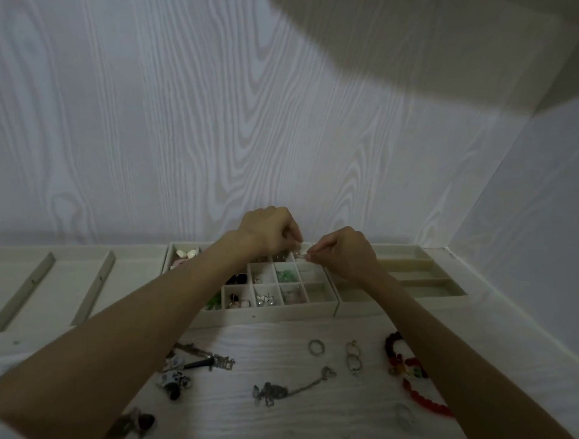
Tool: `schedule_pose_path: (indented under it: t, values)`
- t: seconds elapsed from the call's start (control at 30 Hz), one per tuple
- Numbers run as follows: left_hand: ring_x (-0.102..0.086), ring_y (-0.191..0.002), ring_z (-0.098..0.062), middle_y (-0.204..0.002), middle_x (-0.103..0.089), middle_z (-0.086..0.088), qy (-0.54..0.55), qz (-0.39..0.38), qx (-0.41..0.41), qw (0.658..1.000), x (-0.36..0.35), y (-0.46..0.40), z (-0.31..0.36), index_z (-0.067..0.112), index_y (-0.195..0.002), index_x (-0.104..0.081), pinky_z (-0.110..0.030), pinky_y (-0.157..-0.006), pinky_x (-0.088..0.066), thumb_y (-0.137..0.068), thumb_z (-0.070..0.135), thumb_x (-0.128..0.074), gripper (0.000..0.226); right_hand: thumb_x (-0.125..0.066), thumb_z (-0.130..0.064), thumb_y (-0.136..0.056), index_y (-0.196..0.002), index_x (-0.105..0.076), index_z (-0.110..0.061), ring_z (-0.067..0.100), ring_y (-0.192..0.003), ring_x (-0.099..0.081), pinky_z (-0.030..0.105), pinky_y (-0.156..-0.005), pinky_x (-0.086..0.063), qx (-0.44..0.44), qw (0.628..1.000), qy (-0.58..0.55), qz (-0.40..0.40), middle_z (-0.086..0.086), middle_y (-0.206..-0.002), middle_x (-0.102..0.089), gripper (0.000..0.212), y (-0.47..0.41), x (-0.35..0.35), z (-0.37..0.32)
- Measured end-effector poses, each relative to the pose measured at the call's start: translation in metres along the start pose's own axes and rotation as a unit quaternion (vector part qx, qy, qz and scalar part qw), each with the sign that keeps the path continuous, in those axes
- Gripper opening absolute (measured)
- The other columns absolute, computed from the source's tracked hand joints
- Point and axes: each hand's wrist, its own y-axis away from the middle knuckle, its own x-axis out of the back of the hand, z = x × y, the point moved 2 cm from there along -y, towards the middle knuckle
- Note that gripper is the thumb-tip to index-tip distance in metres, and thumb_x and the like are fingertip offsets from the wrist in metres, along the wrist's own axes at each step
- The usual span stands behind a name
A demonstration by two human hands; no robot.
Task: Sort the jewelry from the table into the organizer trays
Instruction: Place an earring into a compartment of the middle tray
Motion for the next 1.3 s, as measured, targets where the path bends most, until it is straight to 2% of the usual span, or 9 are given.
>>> schedule_pose_path:
  t: [0.1, 0.2, 0.37, 0.53, 0.7, 0.87, 1.03, 1.13, 1.3]
  values:
    - [-0.061, -0.105, -0.011, -0.11, -0.069, 0.01, 0.015, -0.037, -0.003, 0.999, 0.002, -0.001, 0.0, 0.034, -0.114, -0.067, -0.035, -0.09, -0.051, -0.09, 0.023, -0.059, 0.028, -0.074, -0.034, -0.077, -0.085, -0.078, -0.023, 0.012, -0.076, -0.066, 0.025, -0.07, -0.052, 0.009, 0.999, 0.05, -0.01, -0.003, -0.082, -0.073, 0.013, -0.002, 0.0, -0.006]
    - [-0.058, -0.112, -0.012, -0.12, -0.065, 0.009, 0.006, -0.073, -0.013, 0.997, 0.001, -0.002, -0.001, 0.031, -0.12, -0.064, -0.037, -0.095, -0.049, -0.088, 0.009, -0.054, 0.04, -0.063, -0.03, -0.085, -0.093, -0.076, -0.028, 0.017, -0.088, -0.064, 0.029, -0.079, -0.046, 0.066, 0.982, 0.175, -0.035, -0.004, -0.095, -0.073, 0.015, -0.002, 0.003, -0.016]
    - [-0.053, -0.118, -0.018, -0.134, -0.056, 0.0, -0.047, -0.111, -0.046, 0.992, 0.0, -0.002, -0.007, 0.033, -0.122, -0.062, -0.039, -0.099, -0.046, -0.093, 0.014, -0.048, 0.037, -0.05, -0.021, -0.09, -0.116, -0.067, -0.03, 0.023, -0.108, -0.05, 0.031, -0.087, -0.032, 0.133, 0.932, 0.315, -0.115, 0.003, -0.115, -0.06, 0.031, -0.003, 0.006, -0.032]
    - [-0.034, -0.124, -0.02, -0.136, -0.045, 0.002, -0.134, -0.133, -0.089, 0.978, 0.003, 0.004, -0.002, 0.037, -0.125, -0.059, -0.039, -0.103, -0.037, -0.097, 0.017, -0.04, 0.038, -0.043, -0.017, -0.094, -0.132, -0.052, -0.033, 0.022, -0.113, -0.043, 0.028, -0.079, -0.023, 0.182, 0.877, 0.412, -0.167, 0.003, -0.124, -0.052, 0.042, 0.006, 0.018, -0.036]
    - [-0.032, -0.125, -0.018, -0.134, -0.045, 0.006, -0.153, -0.137, -0.088, 0.975, 0.002, 0.005, 0.005, 0.039, -0.117, -0.062, -0.036, -0.102, -0.037, -0.098, 0.028, -0.046, 0.028, -0.042, -0.008, -0.09, -0.125, -0.057, -0.034, 0.021, -0.111, -0.041, 0.028, -0.078, -0.023, 0.198, 0.891, 0.387, -0.128, 0.002, -0.125, -0.049, 0.046, 0.007, 0.024, -0.037]
    - [-0.03, -0.13, -0.02, -0.139, -0.041, 0.001, -0.259, -0.122, -0.104, 0.952, 0.002, 0.006, 0.015, 0.038, -0.122, -0.058, -0.033, -0.099, -0.034, -0.099, 0.036, -0.041, 0.029, -0.044, -0.014, -0.092, -0.125, -0.057, -0.037, 0.022, -0.125, -0.034, 0.033, -0.096, -0.029, 0.201, 0.873, 0.417, -0.153, 0.001, -0.139, -0.04, 0.042, 0.006, 0.018, -0.036]
    - [-0.031, -0.13, -0.021, -0.139, -0.041, -0.001, -0.278, -0.113, -0.11, 0.947, 0.001, 0.007, 0.019, 0.035, -0.125, -0.057, -0.034, -0.101, -0.035, -0.099, 0.036, -0.04, 0.031, -0.044, -0.015, -0.092, -0.125, -0.057, -0.037, 0.022, -0.127, -0.033, 0.034, -0.098, -0.028, 0.2, 0.869, 0.427, -0.154, 0.001, -0.141, -0.039, 0.042, 0.006, 0.017, -0.035]
    - [-0.034, -0.127, -0.02, -0.137, -0.044, 0.001, -0.228, -0.111, -0.097, 0.963, 0.002, 0.009, 0.015, 0.037, -0.122, -0.059, -0.033, -0.098, -0.036, -0.098, 0.031, -0.044, 0.029, -0.045, -0.01, -0.09, -0.123, -0.059, -0.035, 0.021, -0.126, -0.034, 0.033, -0.095, -0.028, 0.191, 0.889, 0.39, -0.147, 0.0, -0.141, -0.04, 0.043, 0.008, 0.021, -0.035]
    - [-0.052, -0.108, -0.015, -0.121, -0.061, 0.004, -0.059, -0.058, -0.044, 0.996, 0.017, 0.04, 0.02, 0.035, -0.11, -0.067, -0.026, -0.076, -0.038, -0.095, 0.025, -0.046, 0.027, -0.047, -0.004, -0.09, -0.11, -0.067, -0.032, 0.019, -0.114, -0.043, 0.033, -0.089, -0.034, 0.16, 0.954, 0.234, -0.102, -0.001, -0.123, -0.055, 0.039, 0.043, 0.047, -0.023]
